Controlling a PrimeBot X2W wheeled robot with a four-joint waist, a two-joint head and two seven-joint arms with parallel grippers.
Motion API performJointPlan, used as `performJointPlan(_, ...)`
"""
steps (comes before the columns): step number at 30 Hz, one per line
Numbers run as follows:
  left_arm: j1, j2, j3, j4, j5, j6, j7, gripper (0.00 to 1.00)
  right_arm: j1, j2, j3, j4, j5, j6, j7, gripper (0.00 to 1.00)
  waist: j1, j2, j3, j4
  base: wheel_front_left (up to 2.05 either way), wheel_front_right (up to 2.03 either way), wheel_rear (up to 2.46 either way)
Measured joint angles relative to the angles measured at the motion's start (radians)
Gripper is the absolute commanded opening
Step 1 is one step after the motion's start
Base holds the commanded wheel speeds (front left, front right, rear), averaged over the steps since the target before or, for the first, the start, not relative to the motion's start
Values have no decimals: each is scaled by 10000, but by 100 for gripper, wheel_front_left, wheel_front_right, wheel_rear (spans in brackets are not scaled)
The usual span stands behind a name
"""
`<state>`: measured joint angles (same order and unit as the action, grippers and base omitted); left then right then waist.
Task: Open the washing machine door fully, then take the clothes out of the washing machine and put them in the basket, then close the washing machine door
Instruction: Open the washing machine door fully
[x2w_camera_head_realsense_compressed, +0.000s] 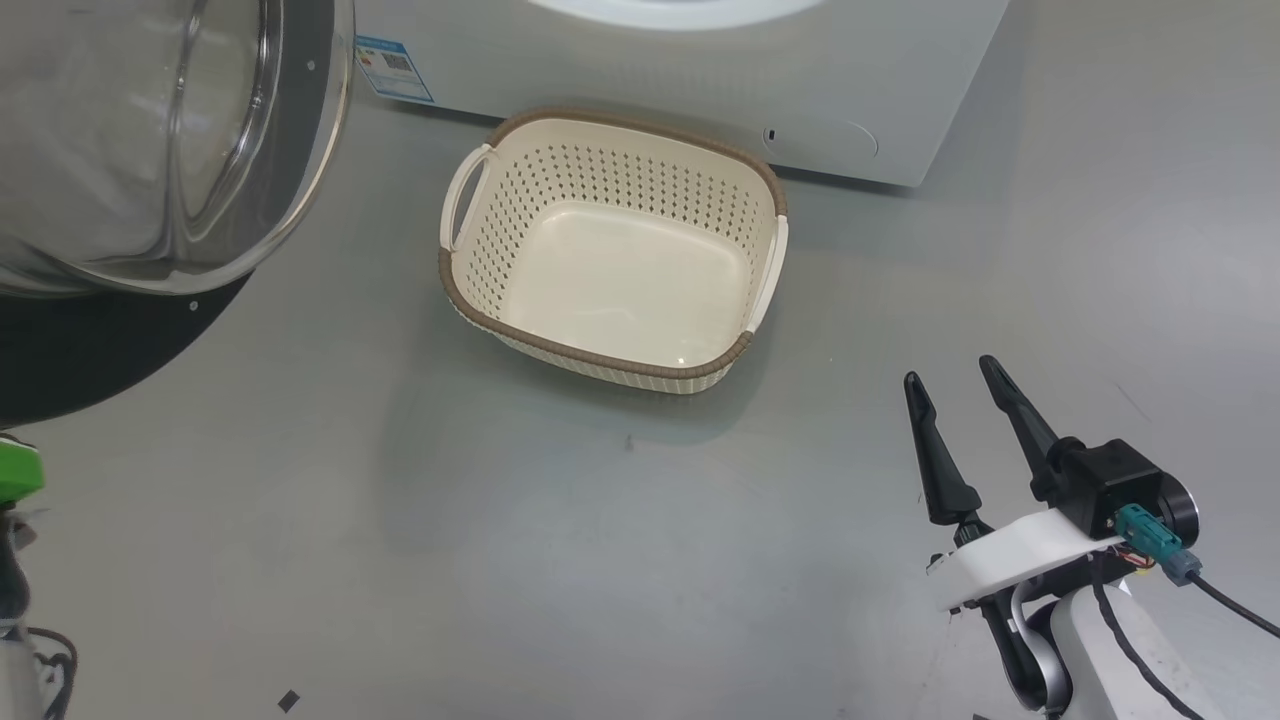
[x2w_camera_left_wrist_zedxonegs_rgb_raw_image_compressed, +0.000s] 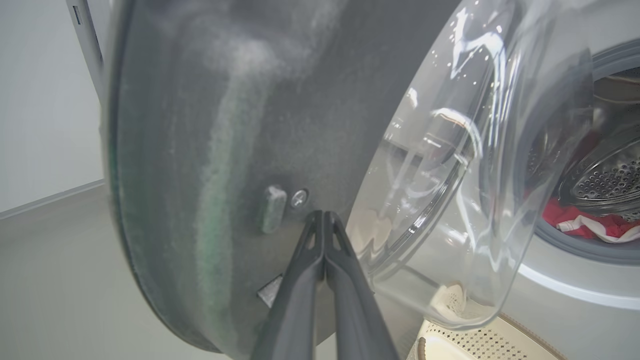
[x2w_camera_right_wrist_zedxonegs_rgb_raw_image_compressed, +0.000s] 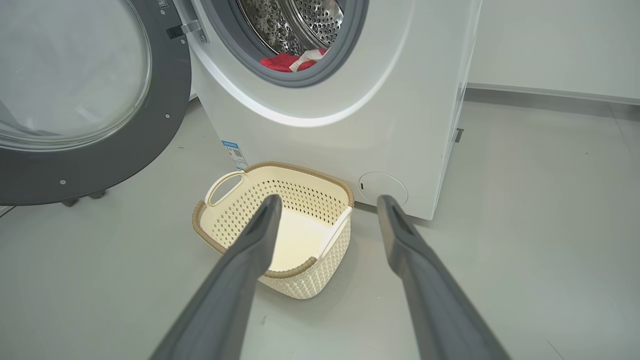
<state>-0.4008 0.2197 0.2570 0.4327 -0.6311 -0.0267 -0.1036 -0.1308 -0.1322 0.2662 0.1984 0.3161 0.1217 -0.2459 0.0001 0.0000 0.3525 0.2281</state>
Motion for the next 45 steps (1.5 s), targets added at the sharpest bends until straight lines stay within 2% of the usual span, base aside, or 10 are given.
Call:
performJointPlan(10,-593,761,378,458,-157,-2,19,0,-345,-213,-59,-219,-119,-10,130,100,0,0,680,32,0,0,0)
performJointPlan(18,-1142,1095,656,991,-288,-65,-21,0,-531,-297,-50,-278,-198,-10,209,100,0,0,1174,55,0,0,0)
performJointPlan(29,-1313,1104,190,1783,-75,-320,-313,0,-678,-316,-48,-54,-198,-10,203,100,0,0,1076,61,0,0,0)
performJointPlan(45,-951,991,-1020,1992,932,-593,-663,0,-669,56,21,566,8,-8,58,100,0,0,-115,-179,0,0,0)
